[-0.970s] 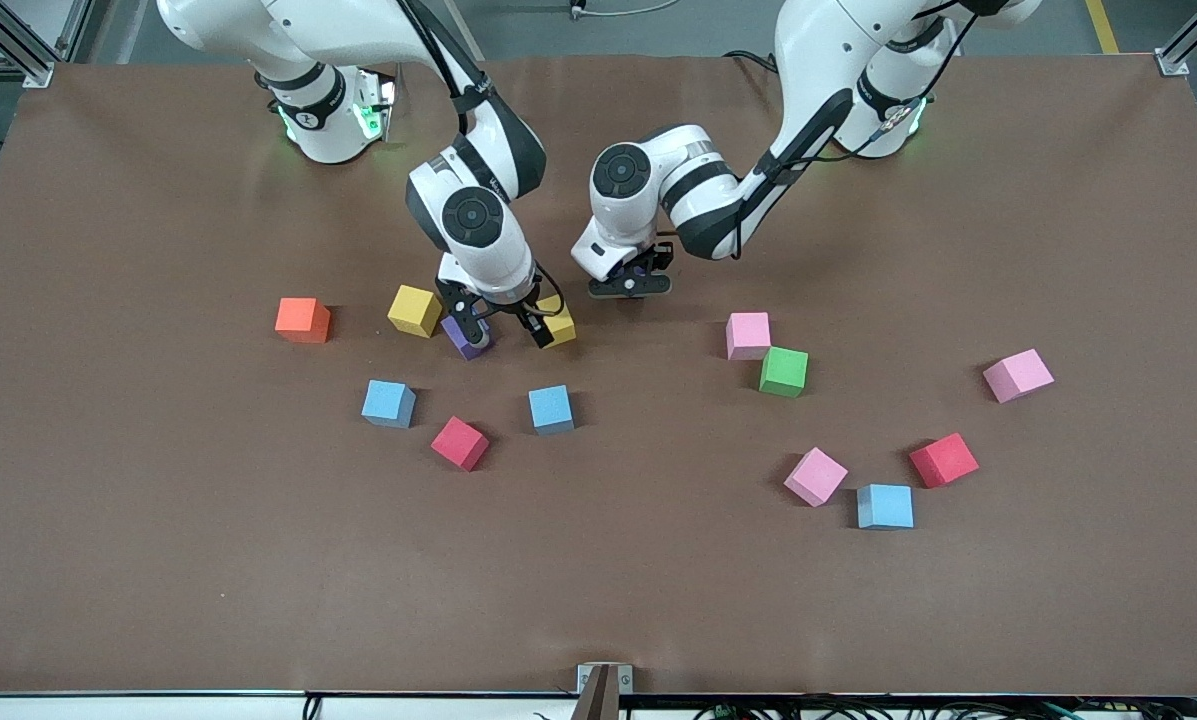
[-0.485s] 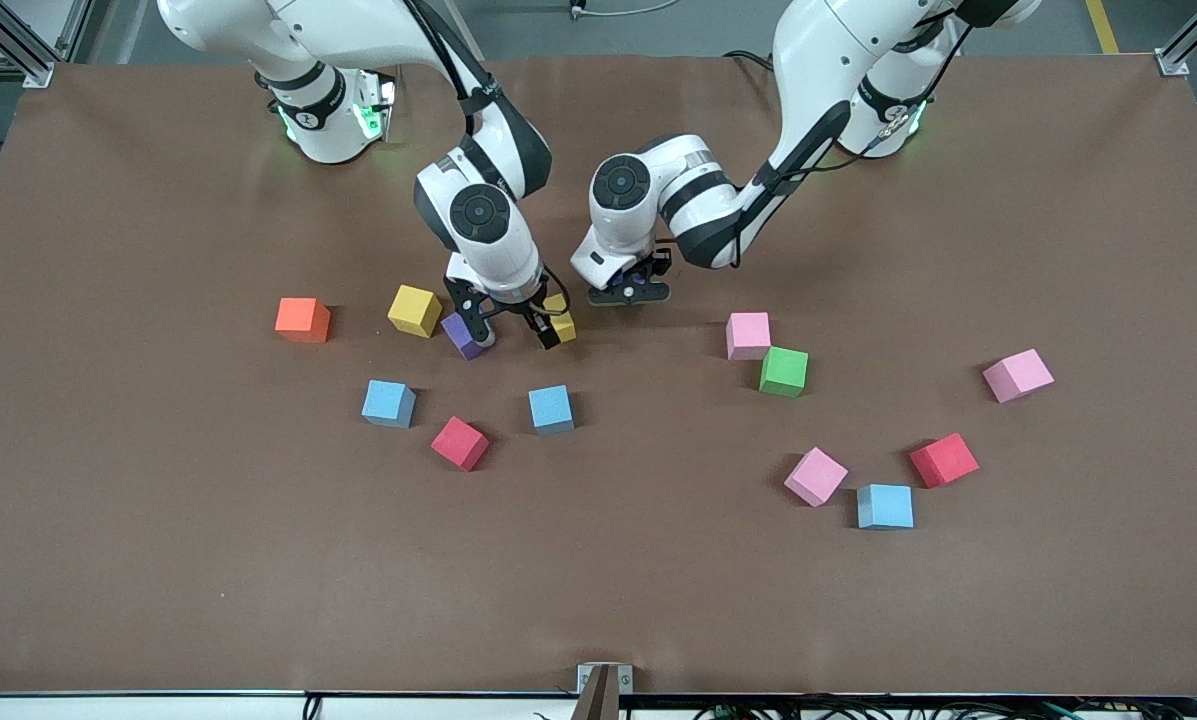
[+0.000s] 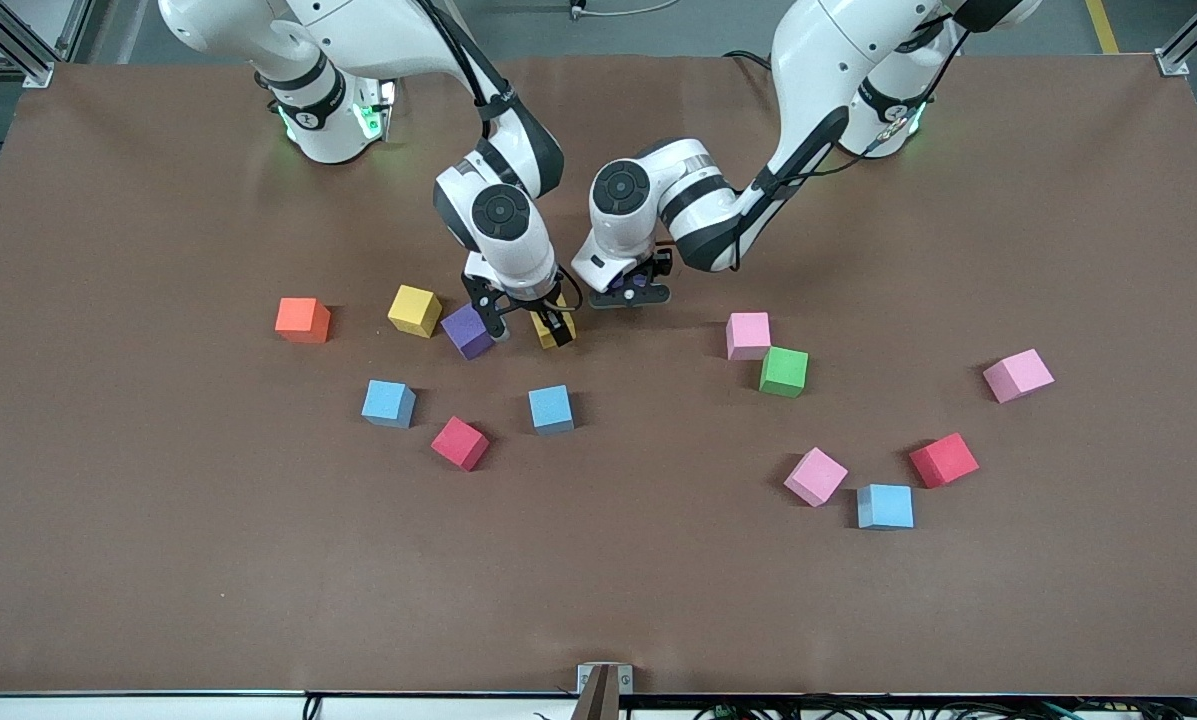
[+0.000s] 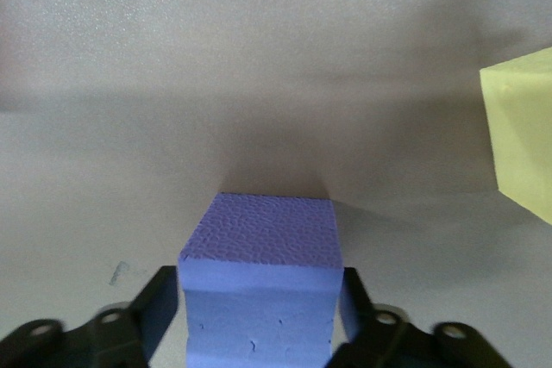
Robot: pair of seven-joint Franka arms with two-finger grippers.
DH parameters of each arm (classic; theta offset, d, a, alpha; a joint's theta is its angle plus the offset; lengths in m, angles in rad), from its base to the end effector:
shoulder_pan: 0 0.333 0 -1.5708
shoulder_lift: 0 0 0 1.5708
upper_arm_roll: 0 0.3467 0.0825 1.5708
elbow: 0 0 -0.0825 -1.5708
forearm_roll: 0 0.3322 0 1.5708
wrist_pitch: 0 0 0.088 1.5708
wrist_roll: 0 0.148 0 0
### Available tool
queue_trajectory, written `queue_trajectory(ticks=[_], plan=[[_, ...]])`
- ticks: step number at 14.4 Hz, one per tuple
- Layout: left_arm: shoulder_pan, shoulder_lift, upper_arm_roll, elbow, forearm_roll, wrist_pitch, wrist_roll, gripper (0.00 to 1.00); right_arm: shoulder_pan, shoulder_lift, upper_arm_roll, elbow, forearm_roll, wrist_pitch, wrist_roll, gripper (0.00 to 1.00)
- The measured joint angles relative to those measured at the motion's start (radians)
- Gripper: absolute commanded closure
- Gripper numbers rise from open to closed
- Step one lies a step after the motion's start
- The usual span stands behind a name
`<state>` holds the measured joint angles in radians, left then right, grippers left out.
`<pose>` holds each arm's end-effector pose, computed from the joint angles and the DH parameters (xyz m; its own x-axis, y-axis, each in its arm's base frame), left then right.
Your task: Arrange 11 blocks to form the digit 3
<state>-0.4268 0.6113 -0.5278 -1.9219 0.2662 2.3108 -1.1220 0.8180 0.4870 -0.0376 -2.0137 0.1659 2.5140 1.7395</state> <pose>0.3626 -0.4628 0.2214 0.9868 0.0379 -0.1577 0.0308 -0.9984 -0.0475 0.4169 0.4176 0.2373 0.4623 -0.8830 -0.0818 -0.8857 -0.4642 0.0045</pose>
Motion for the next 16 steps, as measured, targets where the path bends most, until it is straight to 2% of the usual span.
queue_trajectory(ticks=[2, 3, 4, 5, 6, 7, 11, 14, 16], plan=[[0.002, 0.001, 0.000, 0.002, 0.000, 0.000, -0.004, 0.00, 0.000, 0.000, -0.003, 0.000, 0.000, -0.002, 0.001, 0.03], [0.004, 0.001, 0.000, 0.005, 0.000, 0.000, -0.012, 0.00, 0.000, 0.000, -0.004, 0.000, 0.000, -0.003, 0.001, 0.10], [0.005, 0.001, 0.000, 0.011, 0.000, 0.000, -0.026, 0.00, 0.000, 0.001, -0.004, 0.000, 0.000, -0.003, 0.001, 0.22], [0.005, 0.000, 0.000, 0.020, 0.000, 0.000, -0.040, 0.00, 0.000, 0.001, -0.005, 0.000, 0.000, -0.003, 0.001, 0.47], [0.005, -0.001, 0.000, 0.029, 0.000, -0.001, -0.047, 0.00, 0.000, 0.001, -0.005, 0.000, 0.000, -0.003, 0.001, 0.77], [0.006, -0.006, 0.000, 0.036, 0.000, -0.006, -0.051, 0.00, 0.000, 0.001, -0.005, 0.000, 0.000, -0.003, 0.001, 0.99], [0.033, -0.059, -0.001, 0.053, 0.000, -0.071, -0.056, 0.00, 0.000, -0.002, -0.008, 0.001, 0.004, -0.008, 0.046, 1.00], [0.077, -0.152, -0.002, 0.062, 0.000, -0.148, -0.058, 0.00, 0.000, -0.004, -0.008, 0.003, 0.005, -0.027, 0.146, 1.00], [0.141, -0.224, -0.004, 0.064, -0.030, -0.203, -0.059, 0.00, 0.000, -0.007, -0.009, 0.003, 0.005, -0.042, 0.180, 1.00]])
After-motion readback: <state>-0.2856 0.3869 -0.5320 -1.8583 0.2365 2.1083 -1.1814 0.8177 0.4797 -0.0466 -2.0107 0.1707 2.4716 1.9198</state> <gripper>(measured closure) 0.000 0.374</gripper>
